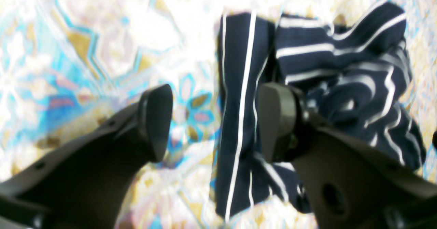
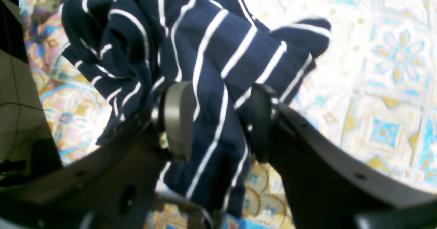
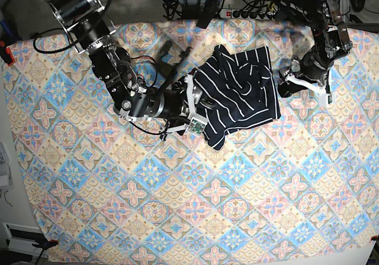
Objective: Fold the T-shirt properly
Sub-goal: 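Press the folded bundle together with both grippers, then regrasp the bundle's edge with the left gripper and tuck it inward, then hold the bundle with both grippers and drag it toward the left arm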
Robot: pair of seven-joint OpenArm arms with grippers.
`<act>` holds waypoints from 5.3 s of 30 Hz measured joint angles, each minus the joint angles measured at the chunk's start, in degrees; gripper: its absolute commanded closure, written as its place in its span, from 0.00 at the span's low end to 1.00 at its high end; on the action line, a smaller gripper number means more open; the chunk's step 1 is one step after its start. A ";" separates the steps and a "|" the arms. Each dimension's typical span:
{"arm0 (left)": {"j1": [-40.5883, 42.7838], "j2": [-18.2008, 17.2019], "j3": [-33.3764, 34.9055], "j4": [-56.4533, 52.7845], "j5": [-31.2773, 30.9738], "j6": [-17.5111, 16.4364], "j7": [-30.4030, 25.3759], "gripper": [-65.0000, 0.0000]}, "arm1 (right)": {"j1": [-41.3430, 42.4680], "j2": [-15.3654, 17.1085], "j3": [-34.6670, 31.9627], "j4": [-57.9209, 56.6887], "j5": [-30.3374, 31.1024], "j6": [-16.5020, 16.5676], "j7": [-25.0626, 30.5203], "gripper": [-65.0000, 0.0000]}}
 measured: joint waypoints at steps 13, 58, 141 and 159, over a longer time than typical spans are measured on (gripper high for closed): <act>-2.10 -0.44 8.61 4.50 1.05 0.00 -0.55 0.40 | -0.13 -0.15 0.02 0.02 -0.74 -0.02 0.11 0.59; -11.41 -4.98 8.04 -4.92 3.96 -0.33 -2.19 0.89 | -0.09 0.02 0.46 0.17 -0.66 -0.02 0.48 0.59; -10.14 -9.35 11.74 -2.43 0.04 -0.24 0.11 0.98 | 0.13 -0.02 0.68 -1.68 -0.66 0.00 0.63 0.59; -6.60 -10.62 7.37 -8.50 4.87 0.07 0.39 0.18 | 0.17 -1.53 0.68 -1.84 -0.85 -0.02 0.52 0.59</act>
